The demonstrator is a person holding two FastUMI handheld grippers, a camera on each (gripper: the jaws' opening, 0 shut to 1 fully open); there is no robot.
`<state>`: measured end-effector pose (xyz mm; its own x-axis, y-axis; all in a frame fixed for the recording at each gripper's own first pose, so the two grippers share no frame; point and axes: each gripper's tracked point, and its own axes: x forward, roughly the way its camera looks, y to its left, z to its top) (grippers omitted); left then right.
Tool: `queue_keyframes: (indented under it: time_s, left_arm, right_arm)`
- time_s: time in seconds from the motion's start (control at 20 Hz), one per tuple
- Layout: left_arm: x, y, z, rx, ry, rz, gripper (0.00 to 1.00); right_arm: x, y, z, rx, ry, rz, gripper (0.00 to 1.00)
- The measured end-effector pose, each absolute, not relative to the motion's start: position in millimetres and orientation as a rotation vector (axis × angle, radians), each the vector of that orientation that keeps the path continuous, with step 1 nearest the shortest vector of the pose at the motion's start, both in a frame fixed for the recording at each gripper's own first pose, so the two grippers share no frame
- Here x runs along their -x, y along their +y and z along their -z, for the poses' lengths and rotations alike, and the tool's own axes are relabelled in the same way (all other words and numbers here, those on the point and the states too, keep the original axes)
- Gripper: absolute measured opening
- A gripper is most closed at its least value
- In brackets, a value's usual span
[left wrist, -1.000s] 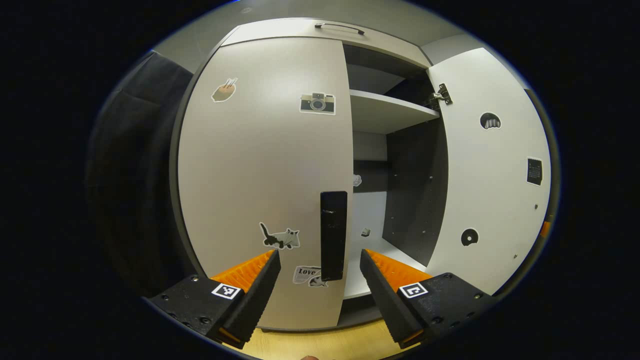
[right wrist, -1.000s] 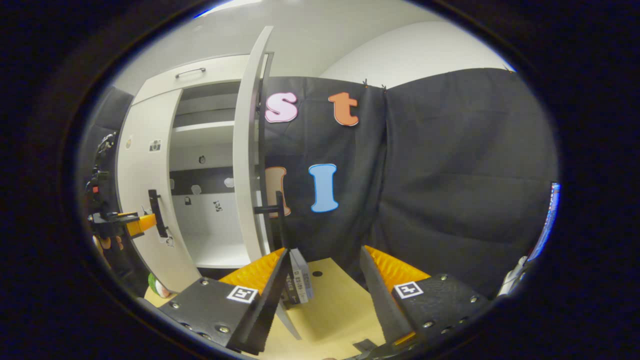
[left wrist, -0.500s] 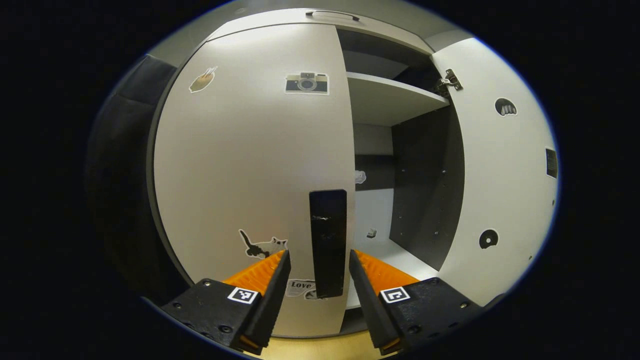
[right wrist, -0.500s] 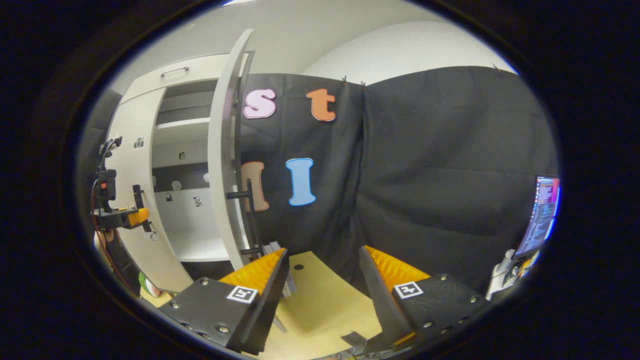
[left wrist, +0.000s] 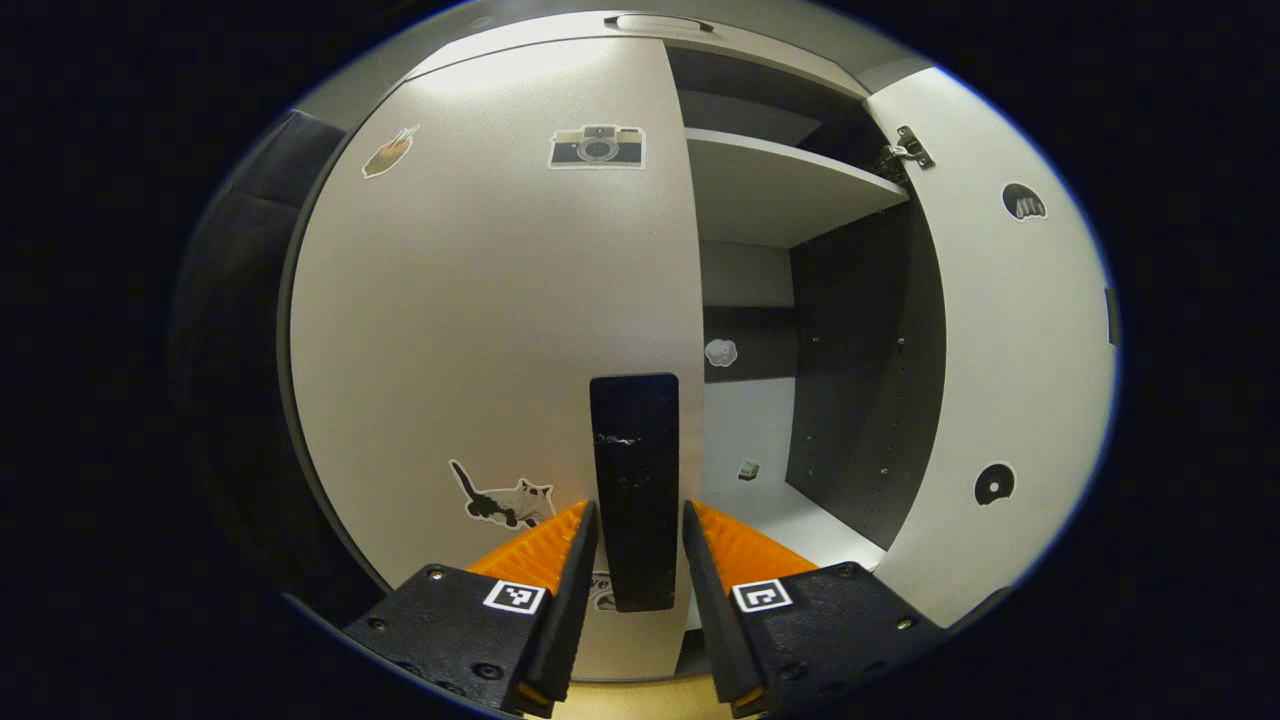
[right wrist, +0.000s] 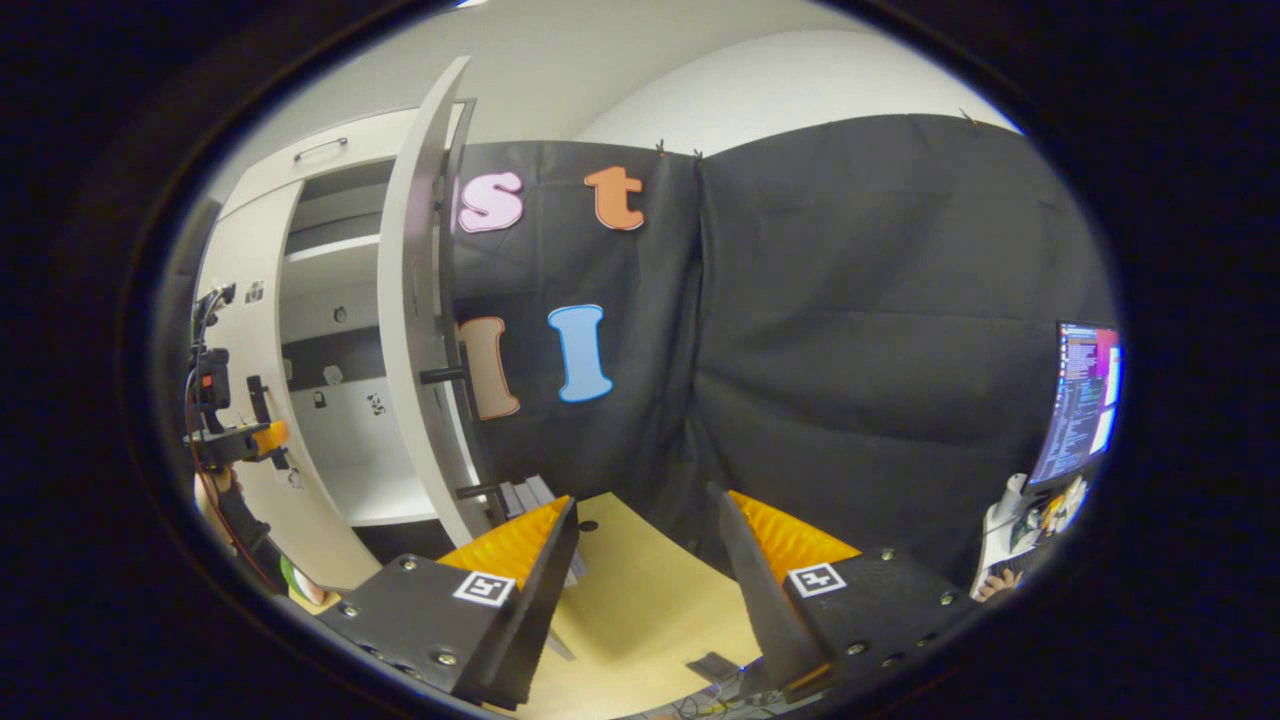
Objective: Open the right door of the double-door shoe cabinet with the right hand, and open the left door with the left hand.
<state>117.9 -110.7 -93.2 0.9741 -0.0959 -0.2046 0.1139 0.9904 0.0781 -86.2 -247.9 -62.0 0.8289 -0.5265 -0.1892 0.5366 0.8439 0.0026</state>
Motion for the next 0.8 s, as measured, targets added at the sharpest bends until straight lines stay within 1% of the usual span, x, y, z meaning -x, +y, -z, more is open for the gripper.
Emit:
queue_keyframes:
  time_s: [0.05, 0.1, 0.15, 0.4, 0.8]
  left_arm:
    - [-119, -114, 94, -0.075, 0.200, 0.116, 0.46]
    - [-118, -115, 93, -0.082, 0.199, 0.112, 0.43]
    - [-118, -114, 95, -0.102, 0.205, 0.106, 0.36]
    - [-118, -113, 94, -0.110, 0.197, 0.099, 0.33]
    - [-115, -113, 94, -0.124, 0.182, 0.139, 0.22]
  right_arm:
    - [85, -248, 62, -0.055, 0.187, 0.563, 0.84]
    - [84, -248, 63, -0.052, 0.190, 0.560, 0.84]
    - [83, -247, 63, -0.047, 0.193, 0.557, 0.84]
    - [77, -243, 61, -0.021, 0.200, 0.530, 0.84]
    - [77, -236, 68, -0.022, 0.231, 0.481, 0.84]
